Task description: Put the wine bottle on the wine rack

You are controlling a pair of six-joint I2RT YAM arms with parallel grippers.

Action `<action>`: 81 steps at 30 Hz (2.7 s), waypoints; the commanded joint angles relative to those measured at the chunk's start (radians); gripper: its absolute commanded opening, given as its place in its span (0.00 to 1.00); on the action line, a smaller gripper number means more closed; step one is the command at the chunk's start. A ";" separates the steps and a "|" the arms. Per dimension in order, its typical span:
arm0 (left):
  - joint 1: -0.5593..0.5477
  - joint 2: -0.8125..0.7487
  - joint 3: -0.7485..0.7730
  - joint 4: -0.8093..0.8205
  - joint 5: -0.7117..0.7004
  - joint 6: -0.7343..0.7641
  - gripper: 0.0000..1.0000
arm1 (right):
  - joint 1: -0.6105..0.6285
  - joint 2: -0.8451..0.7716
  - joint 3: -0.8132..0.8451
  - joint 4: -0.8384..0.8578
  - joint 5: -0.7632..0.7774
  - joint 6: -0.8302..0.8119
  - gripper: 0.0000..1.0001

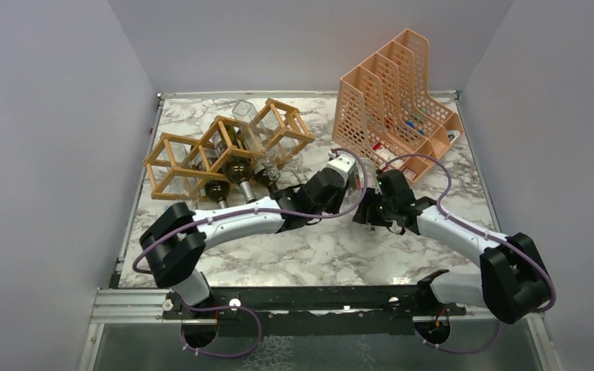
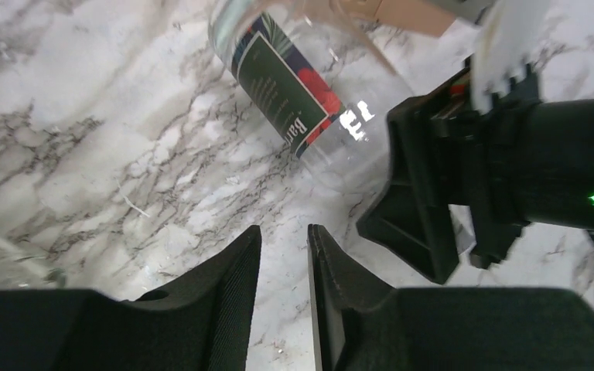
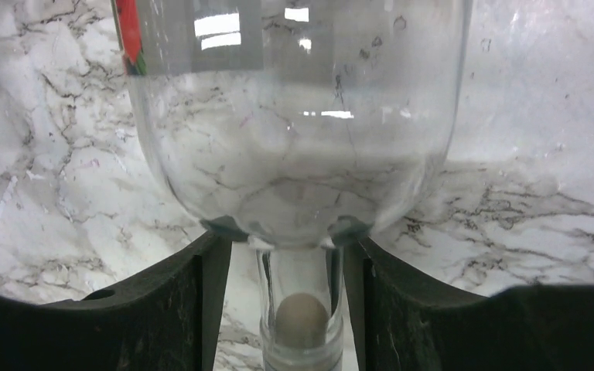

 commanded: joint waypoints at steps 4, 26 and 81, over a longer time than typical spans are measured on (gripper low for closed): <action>0.000 -0.208 0.024 -0.026 -0.099 0.042 0.41 | 0.022 0.080 0.000 0.124 0.090 -0.014 0.56; 0.004 -0.524 -0.024 -0.070 -0.231 0.079 0.69 | 0.062 -0.131 0.005 0.140 0.178 -0.054 0.01; 0.004 -0.993 0.205 -0.231 -0.645 0.237 0.78 | 0.640 0.697 1.377 0.314 0.235 0.127 0.01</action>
